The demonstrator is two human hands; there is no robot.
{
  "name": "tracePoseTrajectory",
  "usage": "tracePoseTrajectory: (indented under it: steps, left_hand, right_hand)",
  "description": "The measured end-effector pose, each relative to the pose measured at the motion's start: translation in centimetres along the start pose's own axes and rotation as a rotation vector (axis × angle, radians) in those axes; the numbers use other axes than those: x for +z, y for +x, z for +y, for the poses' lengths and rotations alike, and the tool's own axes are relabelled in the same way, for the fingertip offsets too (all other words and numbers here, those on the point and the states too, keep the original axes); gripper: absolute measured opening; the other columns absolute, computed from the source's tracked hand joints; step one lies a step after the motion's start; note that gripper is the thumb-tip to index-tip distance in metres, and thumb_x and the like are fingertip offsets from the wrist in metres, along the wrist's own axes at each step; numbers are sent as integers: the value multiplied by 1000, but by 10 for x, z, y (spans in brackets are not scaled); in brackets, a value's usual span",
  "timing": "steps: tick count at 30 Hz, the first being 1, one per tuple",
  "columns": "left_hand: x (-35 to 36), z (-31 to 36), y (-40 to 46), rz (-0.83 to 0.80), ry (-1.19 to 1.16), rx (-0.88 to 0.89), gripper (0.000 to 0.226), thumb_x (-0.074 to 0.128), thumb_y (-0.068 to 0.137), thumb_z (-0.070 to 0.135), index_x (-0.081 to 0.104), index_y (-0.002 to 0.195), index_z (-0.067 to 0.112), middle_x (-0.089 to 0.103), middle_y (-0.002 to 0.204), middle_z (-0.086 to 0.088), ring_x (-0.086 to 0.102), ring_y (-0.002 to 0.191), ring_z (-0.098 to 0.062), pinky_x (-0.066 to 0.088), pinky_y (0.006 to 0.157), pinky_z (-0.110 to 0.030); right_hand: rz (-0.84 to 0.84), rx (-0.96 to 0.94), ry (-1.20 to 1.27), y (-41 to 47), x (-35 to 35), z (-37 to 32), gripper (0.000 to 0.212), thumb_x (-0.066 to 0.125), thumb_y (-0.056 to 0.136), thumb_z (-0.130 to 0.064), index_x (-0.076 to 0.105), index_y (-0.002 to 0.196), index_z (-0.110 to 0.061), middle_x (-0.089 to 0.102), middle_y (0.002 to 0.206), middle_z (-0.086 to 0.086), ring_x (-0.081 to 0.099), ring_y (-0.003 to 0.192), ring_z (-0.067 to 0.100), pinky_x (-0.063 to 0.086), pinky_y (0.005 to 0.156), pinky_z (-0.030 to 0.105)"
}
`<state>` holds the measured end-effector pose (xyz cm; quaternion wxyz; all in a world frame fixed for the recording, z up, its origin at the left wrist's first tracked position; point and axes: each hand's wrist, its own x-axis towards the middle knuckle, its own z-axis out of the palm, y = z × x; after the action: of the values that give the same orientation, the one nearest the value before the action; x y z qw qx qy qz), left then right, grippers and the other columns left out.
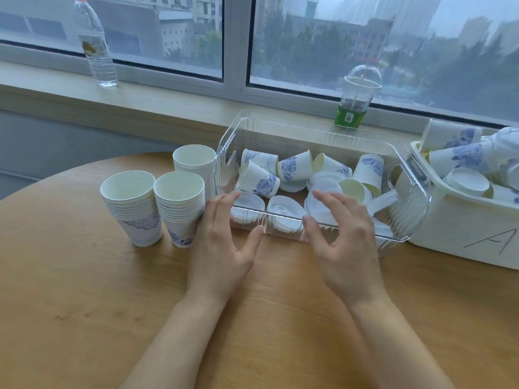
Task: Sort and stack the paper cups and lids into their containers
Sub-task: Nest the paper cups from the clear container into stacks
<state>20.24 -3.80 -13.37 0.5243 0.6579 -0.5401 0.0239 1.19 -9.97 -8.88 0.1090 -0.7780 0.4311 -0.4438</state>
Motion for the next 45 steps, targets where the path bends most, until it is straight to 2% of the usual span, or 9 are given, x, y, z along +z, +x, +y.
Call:
tracePoseTrajectory:
  steps: [4, 9, 12, 17, 24, 33, 38, 42, 45]
  left_hand:
    - [2, -3, -1, -39, -4, 3, 73, 86, 83, 24, 51, 147, 18, 53, 137, 2, 61, 117, -26, 49, 107, -45]
    - [-1, -3, 2, 13, -54, 19, 71, 89, 83, 31, 55, 143, 17, 56, 131, 4, 61, 112, -21, 52, 101, -38]
    - [-1, -2, 2, 25, -80, 26, 70, 88, 83, 38, 55, 142, 17, 56, 128, 7, 59, 106, -15, 50, 96, -28]
    - [0, -2, 3, 22, -90, 35, 69, 76, 84, 53, 55, 141, 20, 55, 125, 10, 57, 100, -10, 45, 92, -18]
    - [-3, 2, 3, 46, -113, 17, 67, 72, 87, 55, 55, 141, 19, 56, 124, 11, 56, 93, -7, 44, 89, -13]
    - [-1, 8, 2, 56, -177, -48, 79, 54, 100, 60, 33, 162, 17, 60, 126, 9, 62, 94, -11, 51, 86, -26]
    - [-4, 12, 0, 50, -184, -49, 84, 39, 103, 68, 31, 163, 10, 65, 124, -7, 60, 100, -13, 49, 92, -27]
    - [-6, 12, -1, 28, -201, -47, 89, 38, 102, 72, 26, 164, 10, 56, 152, -10, 53, 142, -20, 46, 113, -42]
    - [-7, 12, 0, 30, -206, -51, 90, 44, 100, 72, 26, 164, 11, 55, 154, -8, 54, 142, -23, 49, 110, -50]
  right_hand:
    - [-103, -5, -10, 63, 17, -12, 38, 73, 96, -34, 69, 132, -24, 65, 125, -6, 61, 115, 15, 48, 104, 40]
    - [-540, 16, -246, 122, 58, -9, 56, 73, 95, -40, 55, 146, -28, 62, 133, -1, 58, 125, 21, 45, 110, 42]
    - [-644, 27, -337, 134, 74, -4, 58, 76, 92, -41, 55, 145, -29, 64, 137, -1, 59, 127, 23, 47, 110, 44]
    - [-674, -12, -422, 137, 87, 7, 48, 76, 88, -47, 59, 131, -35, 68, 122, -3, 62, 113, 25, 51, 96, 45]
    - [-521, -2, -330, 124, 58, -5, 61, 71, 90, -57, 52, 144, -34, 66, 128, -4, 58, 120, 22, 47, 102, 46]
    - [-543, -7, 56, 69, -3, -33, 53, 77, 84, -57, 61, 131, -38, 65, 106, -18, 59, 101, -5, 44, 87, 9]
    - [-527, -89, 25, 46, -6, -35, 48, 75, 82, -62, 63, 123, -39, 66, 97, -21, 61, 101, -1, 45, 87, 12]
    - [-581, -138, -10, 41, -8, -35, 48, 73, 86, -62, 66, 126, -35, 70, 105, -21, 62, 104, -1, 50, 94, 24]
    - [-617, -169, -14, 39, -11, -34, 45, 74, 90, -55, 66, 129, -34, 68, 109, -21, 60, 107, 0, 49, 97, 30]
